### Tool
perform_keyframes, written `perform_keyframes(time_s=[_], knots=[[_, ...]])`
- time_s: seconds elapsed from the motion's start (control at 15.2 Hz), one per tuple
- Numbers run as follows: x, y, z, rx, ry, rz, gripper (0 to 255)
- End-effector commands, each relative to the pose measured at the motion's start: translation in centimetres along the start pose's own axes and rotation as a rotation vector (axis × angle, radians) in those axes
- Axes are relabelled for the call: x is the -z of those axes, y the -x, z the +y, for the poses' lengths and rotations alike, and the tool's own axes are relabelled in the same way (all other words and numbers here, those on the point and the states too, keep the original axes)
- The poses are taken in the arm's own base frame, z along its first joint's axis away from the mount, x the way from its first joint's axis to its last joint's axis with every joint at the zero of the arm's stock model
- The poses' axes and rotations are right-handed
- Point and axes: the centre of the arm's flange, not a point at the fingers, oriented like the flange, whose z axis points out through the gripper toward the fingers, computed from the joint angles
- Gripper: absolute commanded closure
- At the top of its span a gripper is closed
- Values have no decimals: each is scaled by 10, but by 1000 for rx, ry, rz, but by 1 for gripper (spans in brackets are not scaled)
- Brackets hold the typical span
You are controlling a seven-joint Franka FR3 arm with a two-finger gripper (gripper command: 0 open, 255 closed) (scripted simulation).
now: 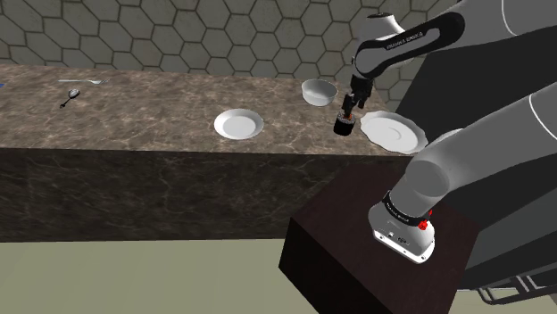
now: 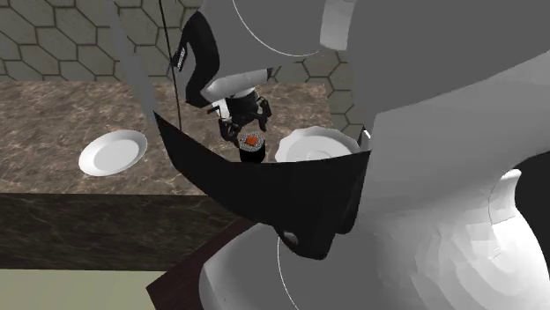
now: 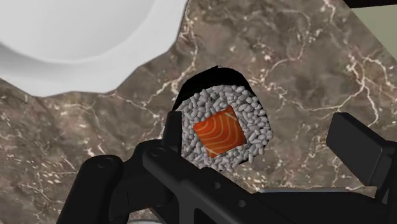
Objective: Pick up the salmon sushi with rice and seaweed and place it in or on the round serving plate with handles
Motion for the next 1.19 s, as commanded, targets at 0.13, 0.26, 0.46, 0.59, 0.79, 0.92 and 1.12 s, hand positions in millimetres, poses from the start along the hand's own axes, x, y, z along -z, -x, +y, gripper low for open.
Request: perform_keyframes(time_s=[0.13, 0.26, 0.46, 0.59, 0.79, 0.92, 1.12], knots=[[-26, -7, 12, 12, 19, -6, 0], [-36, -7, 12, 12, 19, -6, 0], [-52, -7, 13, 12, 19, -6, 0], [-61, -6, 13, 12, 19, -6, 0], [-61, -7, 13, 12, 19, -6, 0], [-61, -7, 13, 12, 19, -6, 0], [-61, -7, 13, 12, 19, -6, 255]])
